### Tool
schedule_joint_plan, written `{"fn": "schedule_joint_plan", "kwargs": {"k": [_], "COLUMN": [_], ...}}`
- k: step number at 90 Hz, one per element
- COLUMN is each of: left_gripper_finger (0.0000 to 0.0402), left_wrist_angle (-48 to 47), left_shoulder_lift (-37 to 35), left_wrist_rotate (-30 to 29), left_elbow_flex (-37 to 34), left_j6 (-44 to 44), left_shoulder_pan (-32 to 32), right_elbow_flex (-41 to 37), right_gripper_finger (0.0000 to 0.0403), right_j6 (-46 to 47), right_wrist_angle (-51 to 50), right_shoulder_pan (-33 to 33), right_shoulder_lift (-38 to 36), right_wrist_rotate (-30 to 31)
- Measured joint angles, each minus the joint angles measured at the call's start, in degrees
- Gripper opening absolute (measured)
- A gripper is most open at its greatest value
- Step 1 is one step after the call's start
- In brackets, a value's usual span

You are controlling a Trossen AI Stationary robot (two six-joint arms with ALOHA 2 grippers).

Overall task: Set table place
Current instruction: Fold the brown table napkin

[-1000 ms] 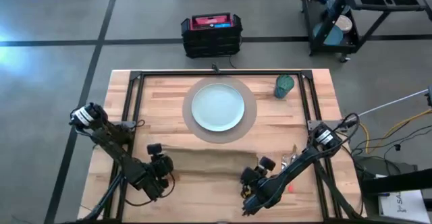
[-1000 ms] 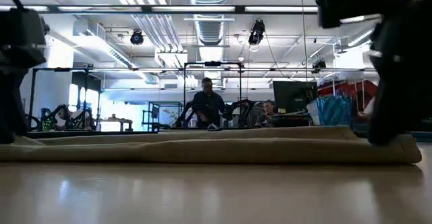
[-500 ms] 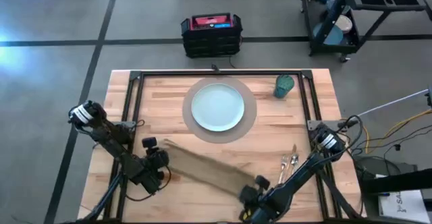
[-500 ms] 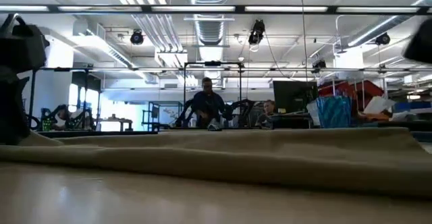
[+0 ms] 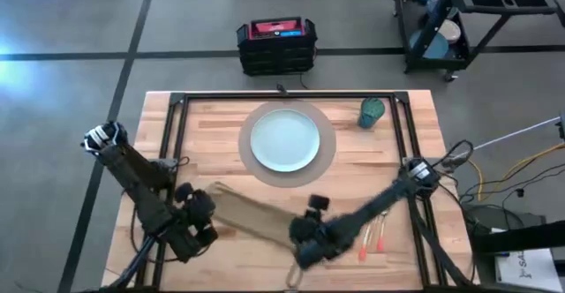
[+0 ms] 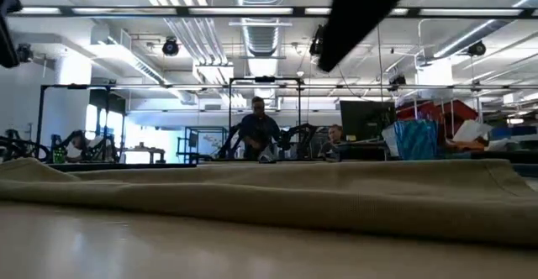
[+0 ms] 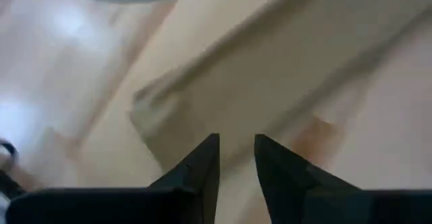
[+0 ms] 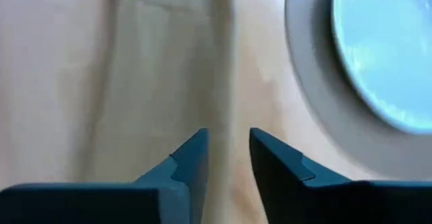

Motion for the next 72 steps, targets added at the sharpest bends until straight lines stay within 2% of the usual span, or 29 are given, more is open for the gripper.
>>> {"fn": "schedule_joint_plan", "kwargs": {"k": [10,19,29,38,54,72], "left_gripper_finger": [0.0081,0.0076,0.0077,0.0091,0.0153,0.0253], "left_wrist_angle": [-0.32,-0.68,-0.75,-0.72,-0.14,3.69], "left_shoulder_lift": [1.94,4.03,5.66,6.47,5.73,2.45], "left_wrist_rotate": [3.77,4.35,4.48,5.24,10.58,11.31], "left_elbow_flex": [-0.83,-1.84,-2.89,-4.37,-8.33,-13.73], "left_j6": [-8.62,-16.61,-23.56,-28.01,-32.03,-33.09], "left_shoulder_pan": [-1.24,-2.62,-3.5,-3.7,-3.88,-3.34], "right_elbow_flex": [-0.34,-0.32,-0.39,-0.47,-0.56,-0.63], "right_gripper_finger": [0.0155,0.0184,0.0204,0.021,0.0204,0.02], "right_j6": [-12.38,-21.53,-28.13,-31.93,-36.32,-39.75], "right_wrist_angle": [6.19,13.98,19.82,23.14,26.73,29.92], "right_shoulder_pan": [-5.77,-10.78,-15.76,-19.37,-23.82,-27.11], "right_shoulder_lift": [0.02,0.02,0.02,0.18,2.77,5.08], "right_wrist_rotate": [-4.79,-13.21,-21.54,-24.54,-28.97,-35.37]}}
